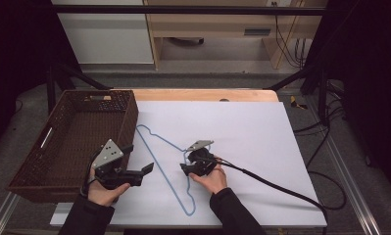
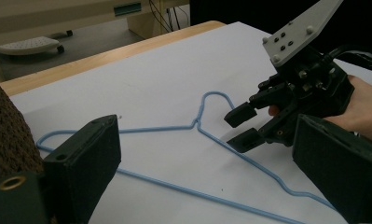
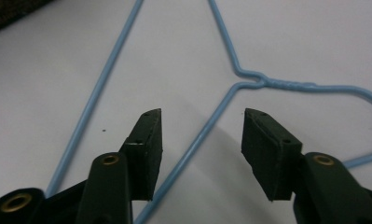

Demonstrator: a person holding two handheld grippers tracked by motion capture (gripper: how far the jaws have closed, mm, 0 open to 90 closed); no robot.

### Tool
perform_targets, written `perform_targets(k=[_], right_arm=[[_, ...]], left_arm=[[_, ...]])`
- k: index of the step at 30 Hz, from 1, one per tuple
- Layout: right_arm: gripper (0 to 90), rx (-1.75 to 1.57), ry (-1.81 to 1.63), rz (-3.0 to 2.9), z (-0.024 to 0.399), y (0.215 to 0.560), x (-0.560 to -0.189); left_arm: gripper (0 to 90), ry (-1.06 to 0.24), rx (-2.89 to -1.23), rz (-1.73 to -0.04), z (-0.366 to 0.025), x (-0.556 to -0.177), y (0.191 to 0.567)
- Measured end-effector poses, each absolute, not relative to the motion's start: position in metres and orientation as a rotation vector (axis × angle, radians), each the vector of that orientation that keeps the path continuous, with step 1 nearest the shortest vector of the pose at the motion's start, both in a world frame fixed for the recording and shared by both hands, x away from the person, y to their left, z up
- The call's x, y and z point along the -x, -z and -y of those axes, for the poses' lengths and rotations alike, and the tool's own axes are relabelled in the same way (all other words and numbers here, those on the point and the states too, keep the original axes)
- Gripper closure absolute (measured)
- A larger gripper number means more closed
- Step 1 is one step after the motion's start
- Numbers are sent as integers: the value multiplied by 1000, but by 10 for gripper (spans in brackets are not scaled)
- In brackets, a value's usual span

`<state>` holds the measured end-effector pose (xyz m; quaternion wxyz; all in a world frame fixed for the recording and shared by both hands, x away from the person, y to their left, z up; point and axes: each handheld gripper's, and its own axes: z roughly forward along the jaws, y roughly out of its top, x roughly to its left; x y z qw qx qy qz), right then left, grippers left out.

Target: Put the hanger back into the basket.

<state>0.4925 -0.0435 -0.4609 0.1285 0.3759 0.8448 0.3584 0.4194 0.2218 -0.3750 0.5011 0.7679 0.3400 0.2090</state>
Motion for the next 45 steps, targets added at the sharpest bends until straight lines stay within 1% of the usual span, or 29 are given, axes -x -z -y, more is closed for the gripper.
perform_targets(k=[6, 13, 19, 22, 34, 45], right_arm=[[594, -1117, -1010, -2470, 40, 467, -493], [692, -1103, -981, -2490, 36, 472, -491], [752, -1121, -946, -2461, 34, 473, -488], [807, -1131, -925, -2451, 31, 472, -487], [848, -1319, -912, -2432, 27, 468, -489], [859, -1373, -915, -2412, 29, 467, -492]], left_arm=[[77, -504, -1850, -820, -221, -419, 375], [79, -506, -1855, -821, -221, -419, 375], [81, -504, -1856, -823, -220, -419, 375], [81, -503, -1856, -824, -220, -419, 375], [84, -505, -1851, -828, -221, -419, 374], [85, -507, -1854, -830, -221, -419, 374]])
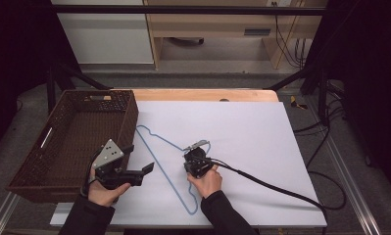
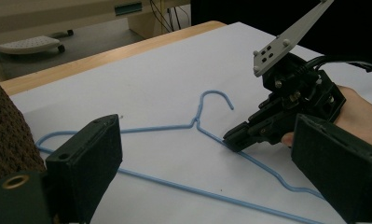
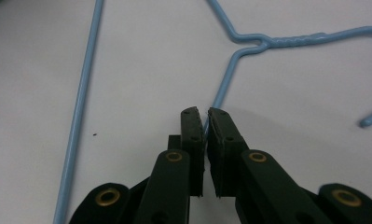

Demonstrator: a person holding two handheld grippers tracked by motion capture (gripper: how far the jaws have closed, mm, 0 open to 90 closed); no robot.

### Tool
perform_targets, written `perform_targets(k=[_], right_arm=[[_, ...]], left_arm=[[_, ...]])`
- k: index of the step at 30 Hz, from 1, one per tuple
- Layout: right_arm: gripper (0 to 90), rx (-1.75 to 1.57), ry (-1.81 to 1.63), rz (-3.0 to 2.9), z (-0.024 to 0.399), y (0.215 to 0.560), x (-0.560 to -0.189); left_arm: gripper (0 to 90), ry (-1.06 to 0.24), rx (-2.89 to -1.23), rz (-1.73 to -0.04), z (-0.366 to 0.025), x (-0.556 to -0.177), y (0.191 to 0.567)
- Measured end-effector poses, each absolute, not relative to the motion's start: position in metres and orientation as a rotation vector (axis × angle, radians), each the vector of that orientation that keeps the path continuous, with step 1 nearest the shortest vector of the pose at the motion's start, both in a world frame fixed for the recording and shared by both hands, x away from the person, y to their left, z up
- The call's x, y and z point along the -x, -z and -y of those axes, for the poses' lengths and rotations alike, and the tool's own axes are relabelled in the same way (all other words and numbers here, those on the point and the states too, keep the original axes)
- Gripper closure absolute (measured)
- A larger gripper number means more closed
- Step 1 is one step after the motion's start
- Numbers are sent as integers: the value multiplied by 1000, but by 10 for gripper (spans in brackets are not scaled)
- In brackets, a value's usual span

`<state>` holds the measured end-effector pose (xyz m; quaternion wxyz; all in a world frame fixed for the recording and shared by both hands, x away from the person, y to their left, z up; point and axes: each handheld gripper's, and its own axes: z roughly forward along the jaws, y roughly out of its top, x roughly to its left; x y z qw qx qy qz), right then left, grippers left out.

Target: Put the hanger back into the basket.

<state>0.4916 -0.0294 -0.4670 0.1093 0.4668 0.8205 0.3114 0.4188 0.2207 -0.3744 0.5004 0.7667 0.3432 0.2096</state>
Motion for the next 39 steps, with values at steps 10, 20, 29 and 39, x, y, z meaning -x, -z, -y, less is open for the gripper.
perform_targets(k=[10, 20, 29, 39], right_arm=[[864, -1368, -893, -2387, 31, 466, -492], [836, -1339, -878, -2372, 30, 469, -492], [862, -1371, -876, -2343, 29, 470, -490], [875, -1435, -893, -2288, 34, 460, -493]], left_arm=[[87, -507, -1850, -831, -221, -419, 374], [87, -507, -1854, -832, -220, -419, 374], [88, -506, -1862, -832, -218, -419, 375], [90, -508, -1855, -835, -220, -419, 374]])
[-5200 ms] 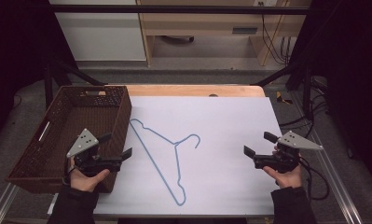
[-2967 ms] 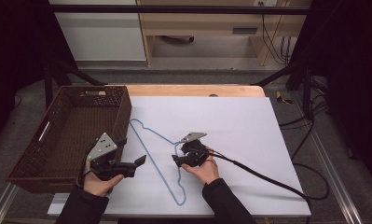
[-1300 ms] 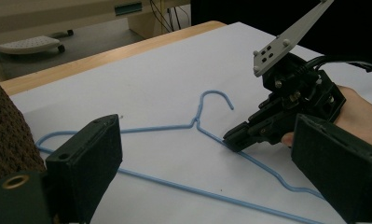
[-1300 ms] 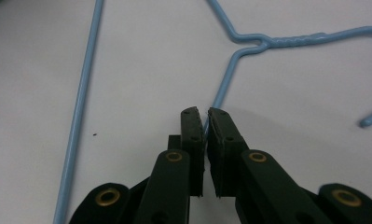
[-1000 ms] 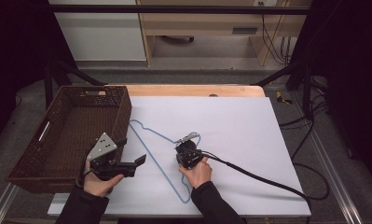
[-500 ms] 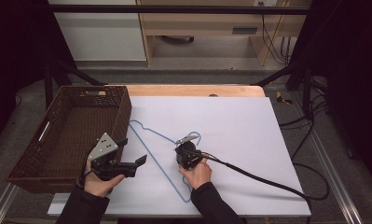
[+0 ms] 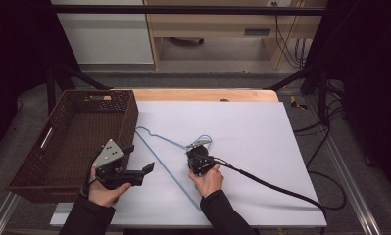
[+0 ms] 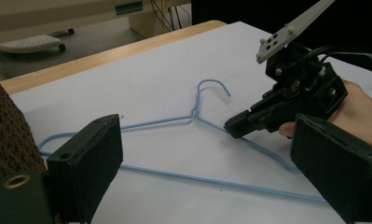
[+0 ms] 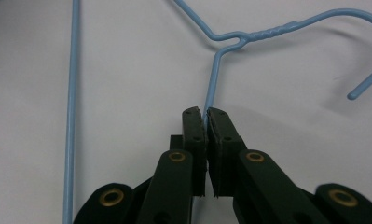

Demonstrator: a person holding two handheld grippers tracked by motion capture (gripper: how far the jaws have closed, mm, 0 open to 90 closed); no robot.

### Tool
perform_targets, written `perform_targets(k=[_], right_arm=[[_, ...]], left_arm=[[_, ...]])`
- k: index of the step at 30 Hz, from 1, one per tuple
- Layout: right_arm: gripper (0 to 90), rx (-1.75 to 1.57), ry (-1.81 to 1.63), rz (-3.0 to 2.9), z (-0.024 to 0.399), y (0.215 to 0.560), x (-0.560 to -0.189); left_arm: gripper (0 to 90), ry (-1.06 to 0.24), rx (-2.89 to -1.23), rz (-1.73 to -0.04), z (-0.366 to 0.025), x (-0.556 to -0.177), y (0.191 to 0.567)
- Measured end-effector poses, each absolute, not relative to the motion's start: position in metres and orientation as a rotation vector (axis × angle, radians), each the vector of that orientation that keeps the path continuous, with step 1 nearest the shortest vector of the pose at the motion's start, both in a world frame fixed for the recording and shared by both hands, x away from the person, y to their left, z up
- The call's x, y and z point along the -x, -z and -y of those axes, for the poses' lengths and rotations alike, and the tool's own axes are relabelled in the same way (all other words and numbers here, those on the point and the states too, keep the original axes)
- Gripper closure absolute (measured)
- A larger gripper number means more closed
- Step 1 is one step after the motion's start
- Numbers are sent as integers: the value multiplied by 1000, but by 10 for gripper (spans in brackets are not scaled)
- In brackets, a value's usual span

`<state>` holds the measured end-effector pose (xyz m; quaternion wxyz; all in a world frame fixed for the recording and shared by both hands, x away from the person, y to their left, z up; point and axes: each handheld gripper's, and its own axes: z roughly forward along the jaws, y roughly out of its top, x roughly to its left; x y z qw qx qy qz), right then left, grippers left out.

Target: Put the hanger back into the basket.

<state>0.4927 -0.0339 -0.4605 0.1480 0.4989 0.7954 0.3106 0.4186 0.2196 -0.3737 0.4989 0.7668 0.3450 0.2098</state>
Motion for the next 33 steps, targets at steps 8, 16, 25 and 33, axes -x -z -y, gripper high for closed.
perform_targets(k=[8, 16, 25, 33], right_arm=[[877, -1331, -962, -2247, 43, 439, -489], [877, -1265, -1003, -2234, 47, 433, -482], [876, -1238, -1030, -2236, 48, 434, -479], [876, -1216, -1064, -2224, 49, 431, -475]], left_arm=[[93, -519, -1861, -827, -216, -420, 370], [106, -518, -1854, -849, -201, -429, 358], [114, -452, -1827, -928, -181, -462, 355], [116, -417, -1812, -953, -170, -476, 362]])
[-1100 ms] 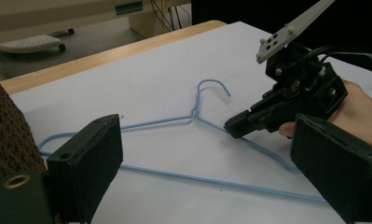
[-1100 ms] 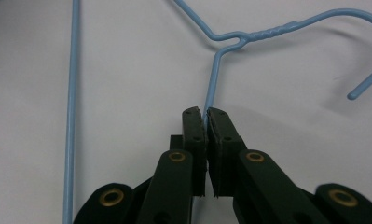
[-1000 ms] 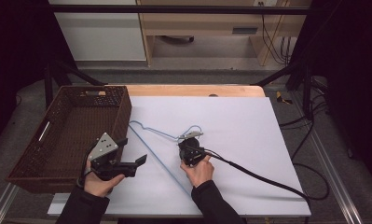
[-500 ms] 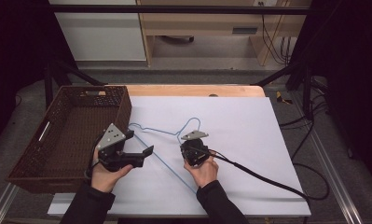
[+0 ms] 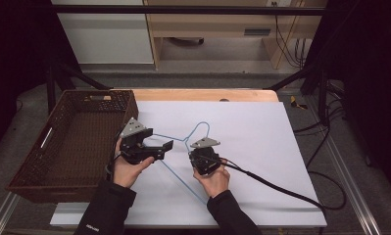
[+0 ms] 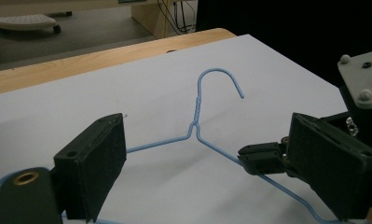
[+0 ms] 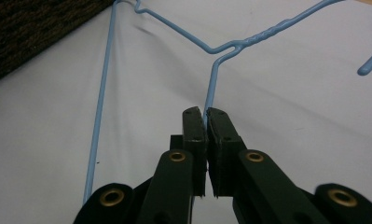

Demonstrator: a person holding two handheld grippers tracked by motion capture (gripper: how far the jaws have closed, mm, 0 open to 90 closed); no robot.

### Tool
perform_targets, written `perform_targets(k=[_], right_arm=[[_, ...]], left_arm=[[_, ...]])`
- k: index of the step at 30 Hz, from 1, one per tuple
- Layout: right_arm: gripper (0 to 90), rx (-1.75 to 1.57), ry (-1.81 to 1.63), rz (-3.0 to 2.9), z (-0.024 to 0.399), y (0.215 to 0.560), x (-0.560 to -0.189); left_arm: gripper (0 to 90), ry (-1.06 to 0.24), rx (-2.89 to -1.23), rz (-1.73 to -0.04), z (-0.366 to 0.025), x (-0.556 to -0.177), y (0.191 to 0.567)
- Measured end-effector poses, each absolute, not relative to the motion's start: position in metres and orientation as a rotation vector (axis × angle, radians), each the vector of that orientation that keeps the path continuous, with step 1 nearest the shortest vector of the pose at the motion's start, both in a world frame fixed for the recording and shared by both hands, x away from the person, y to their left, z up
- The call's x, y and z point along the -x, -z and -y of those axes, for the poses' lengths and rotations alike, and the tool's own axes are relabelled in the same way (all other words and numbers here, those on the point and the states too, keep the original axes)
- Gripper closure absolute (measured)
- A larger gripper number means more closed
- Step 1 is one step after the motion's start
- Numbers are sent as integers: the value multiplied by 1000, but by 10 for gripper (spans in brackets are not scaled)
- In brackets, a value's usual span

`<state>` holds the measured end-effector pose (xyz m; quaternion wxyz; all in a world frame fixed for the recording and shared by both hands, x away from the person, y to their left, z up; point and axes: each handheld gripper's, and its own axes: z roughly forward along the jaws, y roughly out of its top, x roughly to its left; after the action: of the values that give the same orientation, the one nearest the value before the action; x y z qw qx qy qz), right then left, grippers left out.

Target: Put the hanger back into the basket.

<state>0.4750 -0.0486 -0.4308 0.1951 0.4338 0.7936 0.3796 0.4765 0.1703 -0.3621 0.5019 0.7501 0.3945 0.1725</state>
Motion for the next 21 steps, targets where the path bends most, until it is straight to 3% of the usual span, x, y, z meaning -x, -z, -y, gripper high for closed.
perform_targets(k=[21], right_arm=[[875, -1197, -1057, -2228, 47, 435, -471]], left_arm=[[144, -362, -1888, -928, -140, -523, 386]])
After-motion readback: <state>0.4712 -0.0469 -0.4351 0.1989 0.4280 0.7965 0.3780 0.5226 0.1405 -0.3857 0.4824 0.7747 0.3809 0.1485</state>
